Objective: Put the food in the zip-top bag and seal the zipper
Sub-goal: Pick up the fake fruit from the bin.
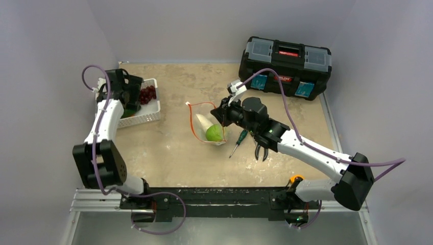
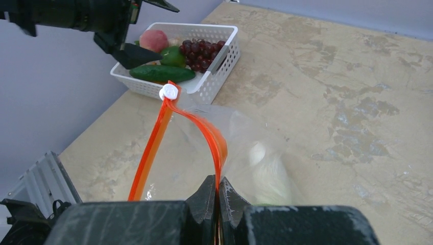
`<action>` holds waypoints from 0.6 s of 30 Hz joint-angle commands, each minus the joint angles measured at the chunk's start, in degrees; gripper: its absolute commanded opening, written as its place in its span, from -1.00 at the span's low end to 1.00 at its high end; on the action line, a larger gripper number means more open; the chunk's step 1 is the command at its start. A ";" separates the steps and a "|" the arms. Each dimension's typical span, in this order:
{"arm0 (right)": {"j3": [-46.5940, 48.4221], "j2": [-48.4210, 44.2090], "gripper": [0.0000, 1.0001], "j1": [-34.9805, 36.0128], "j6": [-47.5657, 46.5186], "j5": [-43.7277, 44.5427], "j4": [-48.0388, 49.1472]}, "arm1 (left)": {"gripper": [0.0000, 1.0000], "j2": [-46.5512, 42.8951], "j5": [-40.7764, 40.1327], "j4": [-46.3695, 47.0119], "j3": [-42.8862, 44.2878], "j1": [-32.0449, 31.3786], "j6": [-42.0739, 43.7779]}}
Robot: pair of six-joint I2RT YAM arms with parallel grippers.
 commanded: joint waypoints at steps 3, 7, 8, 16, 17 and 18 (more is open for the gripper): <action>0.47 -1.77 -1.00 -0.85 -2.07 -0.04 2.60 | 0.93 12.37 4.28 6.61 6.60 2.74 -17.68; 0.78 -1.56 -1.00 -1.22 -2.57 -0.07 2.43 | 0.93 19.73 2.09 4.81 11.77 2.39 -18.37; 0.91 -1.34 -1.00 -1.31 -2.57 -0.20 2.41 | 0.94 21.30 1.36 3.07 13.70 2.37 -19.06; 1.50 -0.79 -1.00 -1.50 -2.00 -0.86 2.17 | 1.00 28.94 -2.93 -4.22 16.50 2.30 -25.20; 1.62 -0.83 -1.00 -1.51 -1.94 -0.86 1.97 | 0.99 29.34 -2.93 -4.69 16.44 2.19 -25.91; 1.71 -0.82 -1.00 -1.49 -1.96 -0.84 1.80 | 0.98 29.42 -2.98 -4.70 16.13 2.09 -26.47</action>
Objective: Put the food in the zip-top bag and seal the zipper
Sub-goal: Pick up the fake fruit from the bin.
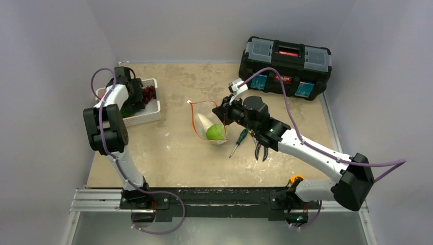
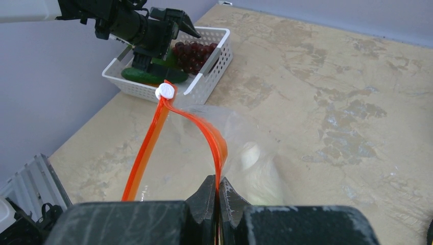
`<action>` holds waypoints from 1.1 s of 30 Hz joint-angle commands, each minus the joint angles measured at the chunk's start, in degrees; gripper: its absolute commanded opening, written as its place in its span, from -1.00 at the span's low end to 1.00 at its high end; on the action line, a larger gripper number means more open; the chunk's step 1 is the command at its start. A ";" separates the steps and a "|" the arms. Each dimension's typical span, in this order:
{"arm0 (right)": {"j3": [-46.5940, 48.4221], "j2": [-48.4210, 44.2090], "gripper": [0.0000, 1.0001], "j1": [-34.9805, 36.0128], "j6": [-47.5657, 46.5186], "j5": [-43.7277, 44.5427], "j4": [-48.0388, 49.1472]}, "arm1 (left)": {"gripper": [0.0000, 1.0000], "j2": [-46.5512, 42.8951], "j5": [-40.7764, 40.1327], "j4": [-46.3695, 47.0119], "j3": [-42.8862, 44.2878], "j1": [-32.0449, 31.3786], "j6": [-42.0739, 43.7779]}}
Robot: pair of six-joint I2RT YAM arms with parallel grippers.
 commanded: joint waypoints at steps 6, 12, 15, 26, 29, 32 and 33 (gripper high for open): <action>2.06 -0.81 -1.00 -0.24 -0.34 -0.83 1.42 | 0.69 2.28 -2.60 3.44 -1.39 -0.59 -5.61; 2.14 -1.39 -1.00 -0.24 0.23 -1.01 1.07 | 0.53 3.64 -2.98 16.48 -5.98 -0.59 -5.34; 1.94 -1.88 -1.00 -0.24 0.79 -1.11 1.14 | 0.44 3.83 -3.38 20.73 -7.34 -0.64 -4.42; 0.89 -3.55 -1.00 -0.24 1.70 -1.25 1.20 | -1.00 -8.92 -1.57 32.91 -18.44 -0.50 2.13; 0.80 -3.54 -1.00 -0.22 1.81 -1.84 1.40 | -1.00 -15.31 -1.75 33.01 -23.49 -0.29 5.25; 0.80 -3.67 -1.00 -0.25 1.88 -2.52 1.32 | -1.00 -21.87 -0.53 34.33 -27.99 -0.16 9.07; 0.72 -3.84 -1.00 -0.24 1.88 -2.49 1.17 | -1.00 -23.93 0.19 34.07 -29.03 -0.15 11.17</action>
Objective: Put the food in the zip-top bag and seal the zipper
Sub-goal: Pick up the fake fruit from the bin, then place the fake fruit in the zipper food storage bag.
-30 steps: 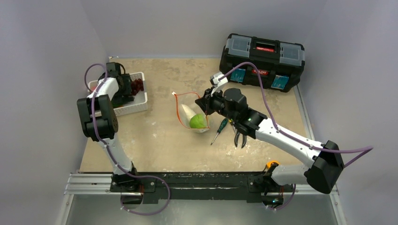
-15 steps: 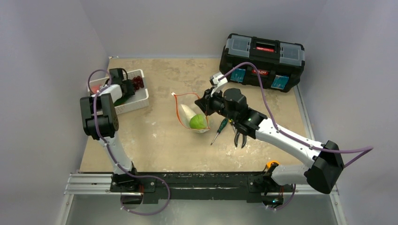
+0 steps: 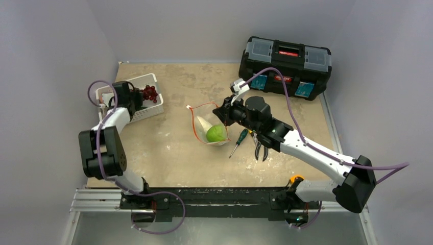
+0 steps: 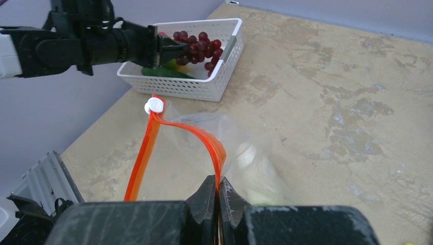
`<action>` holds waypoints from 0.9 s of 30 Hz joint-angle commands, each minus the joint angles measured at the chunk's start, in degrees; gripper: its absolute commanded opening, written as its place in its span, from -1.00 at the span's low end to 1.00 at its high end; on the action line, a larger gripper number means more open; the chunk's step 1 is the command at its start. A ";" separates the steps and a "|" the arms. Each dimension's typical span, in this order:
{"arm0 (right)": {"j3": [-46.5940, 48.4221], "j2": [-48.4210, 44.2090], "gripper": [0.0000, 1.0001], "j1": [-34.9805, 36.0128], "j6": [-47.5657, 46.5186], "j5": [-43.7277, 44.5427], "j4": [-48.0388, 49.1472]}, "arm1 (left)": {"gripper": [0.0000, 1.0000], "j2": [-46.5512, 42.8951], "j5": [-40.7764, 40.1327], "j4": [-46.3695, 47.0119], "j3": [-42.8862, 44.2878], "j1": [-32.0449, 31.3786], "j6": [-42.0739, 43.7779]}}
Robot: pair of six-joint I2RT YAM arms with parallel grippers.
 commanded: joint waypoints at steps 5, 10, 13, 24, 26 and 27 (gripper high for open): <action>0.42 -3.01 -1.00 -0.19 1.33 -0.85 2.28 | -1.00 -17.50 5.37 -4.52 -3.00 0.27 19.89; 0.83 -2.48 -1.00 -0.22 2.05 -0.90 2.16 | -1.00 -27.37 15.94 -10.32 -1.15 0.20 31.75; 1.59 -1.57 -1.00 -0.24 2.58 -0.90 1.98 | -1.00 -33.86 24.61 -11.07 -1.01 -0.05 37.74; 4.97 3.01 -1.00 -0.24 7.38 -6.10 3.59 | -1.00 -53.66 43.46 -18.06 0.94 -15.28 59.70; 5.27 3.99 -1.00 -0.24 8.80 -7.80 4.52 | -1.00 -56.07 45.84 -15.58 0.12 -17.79 59.83; 5.54 4.64 -1.00 -0.24 9.51 -8.76 5.04 | -1.00 -57.05 47.14 -14.56 -0.10 -18.61 60.15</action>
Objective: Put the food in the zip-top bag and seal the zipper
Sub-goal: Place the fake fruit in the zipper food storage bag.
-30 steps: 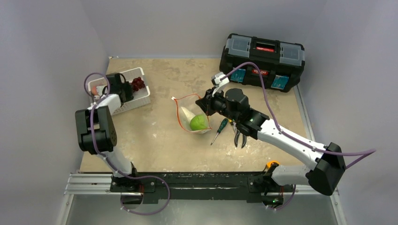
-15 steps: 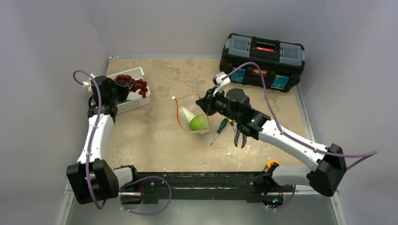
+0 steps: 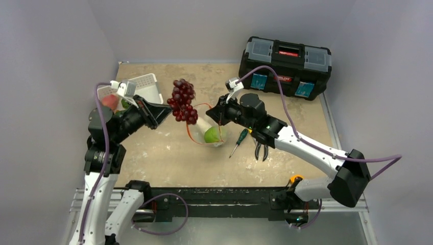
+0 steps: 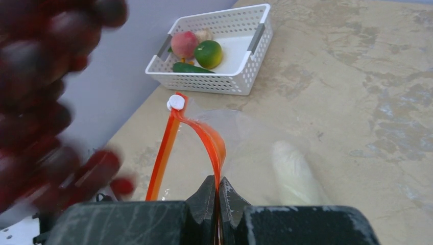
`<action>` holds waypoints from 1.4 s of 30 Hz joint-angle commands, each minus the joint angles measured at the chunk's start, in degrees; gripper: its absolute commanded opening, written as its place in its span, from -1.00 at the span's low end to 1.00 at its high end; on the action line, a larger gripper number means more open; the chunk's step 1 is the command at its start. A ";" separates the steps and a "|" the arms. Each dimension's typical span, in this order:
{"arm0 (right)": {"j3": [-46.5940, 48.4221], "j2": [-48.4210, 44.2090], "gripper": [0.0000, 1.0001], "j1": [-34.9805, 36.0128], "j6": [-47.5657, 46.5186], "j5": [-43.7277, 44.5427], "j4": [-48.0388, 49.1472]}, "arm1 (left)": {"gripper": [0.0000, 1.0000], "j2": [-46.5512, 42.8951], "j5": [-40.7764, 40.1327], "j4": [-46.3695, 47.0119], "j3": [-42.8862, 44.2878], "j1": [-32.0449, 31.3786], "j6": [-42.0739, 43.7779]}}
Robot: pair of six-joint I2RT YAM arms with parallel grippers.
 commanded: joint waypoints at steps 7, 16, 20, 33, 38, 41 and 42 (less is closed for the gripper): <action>7.14 3.31 -1.00 -0.27 7.78 -10.32 3.78 | -1.00 -3.02 13.85 6.66 0.68 -6.14 9.64; 10.31 3.47 -1.00 -1.32 11.00 -18.84 2.30 | -1.00 0.93 12.27 35.43 -7.39 -9.08 -0.38; 8.22 3.82 -1.00 -3.45 15.24 -24.37 6.85 | -1.00 2.05 9.55 32.53 -8.19 -9.68 7.26; 10.69 7.62 -1.00 -6.75 14.23 -36.45 3.45 | -1.00 -4.97 -3.63 25.11 -17.12 -10.77 31.07; 10.20 8.73 -1.00 -7.21 16.76 -39.67 7.11 | -1.00 -4.58 -3.94 25.04 -18.55 -11.76 35.81; 10.27 8.95 -1.00 -8.18 17.51 -40.51 7.43 | -1.00 -5.46 -5.19 26.51 -20.50 -11.92 37.20; 10.29 9.08 -1.00 -8.67 18.16 -40.98 7.67 | -1.00 -5.75 -4.90 27.14 -20.92 -12.00 37.13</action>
